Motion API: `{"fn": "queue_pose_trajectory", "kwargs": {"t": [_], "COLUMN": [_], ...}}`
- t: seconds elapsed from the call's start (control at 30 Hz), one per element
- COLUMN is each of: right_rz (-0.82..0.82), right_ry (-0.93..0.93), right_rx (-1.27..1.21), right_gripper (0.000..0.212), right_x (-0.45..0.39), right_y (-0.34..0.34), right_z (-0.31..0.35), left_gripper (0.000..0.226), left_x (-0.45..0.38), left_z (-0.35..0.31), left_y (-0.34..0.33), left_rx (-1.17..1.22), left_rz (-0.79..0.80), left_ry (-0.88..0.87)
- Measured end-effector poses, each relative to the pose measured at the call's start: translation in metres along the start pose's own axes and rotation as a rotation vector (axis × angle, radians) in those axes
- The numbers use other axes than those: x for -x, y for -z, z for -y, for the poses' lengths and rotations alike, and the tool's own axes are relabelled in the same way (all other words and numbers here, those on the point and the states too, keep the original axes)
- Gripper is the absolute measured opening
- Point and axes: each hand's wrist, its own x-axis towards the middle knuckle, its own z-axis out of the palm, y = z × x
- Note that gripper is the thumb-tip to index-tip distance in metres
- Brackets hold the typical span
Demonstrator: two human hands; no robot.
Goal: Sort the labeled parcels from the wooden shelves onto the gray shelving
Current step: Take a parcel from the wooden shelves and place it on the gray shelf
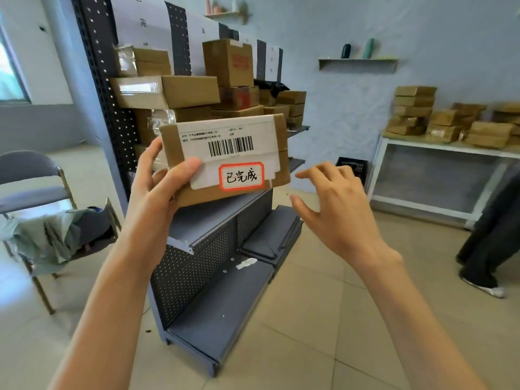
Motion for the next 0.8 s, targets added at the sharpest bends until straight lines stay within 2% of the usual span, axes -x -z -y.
{"fn": "queue_pose_trajectory", "kwargs": {"t": [0.2,0.37,0.47,0.67,0.8], "right_rz": [0.051,0.004,0.014,-0.045,-0.047], "right_ry": [0.134,0.236,0.276,0.348,0.408], "right_rx": [-0.110,-0.205,-0.252,-0.374,-0.409], "right_gripper": [0.031,0.030,0.029,0.028,0.028], "right_x": [-0.082,-0.144,-0.171,-0.244,-0.298], "right_y": [-0.048,-0.096,-0.130,-0.197,-0.238], "right_z": [-0.078,-0.113,-0.120,-0.110,-0.093], "left_gripper": [0.097,0.098,0.096,0.116,0.095], "left_x": [-0.070,-0.119,-0.142,-0.207,-0.263], "left_z": [0.030,0.047,0.057,0.069,0.080], "left_y": [-0.052,-0.069,-0.066,-0.043,-0.017], "left_rx": [-0.037,-0.106,-0.129,-0.240,-0.312], "left_rz": [-0.166,-0.318,-0.368,-0.441,-0.479], "left_ry": [-0.038,-0.107,-0.119,-0.193,-0.254]}}
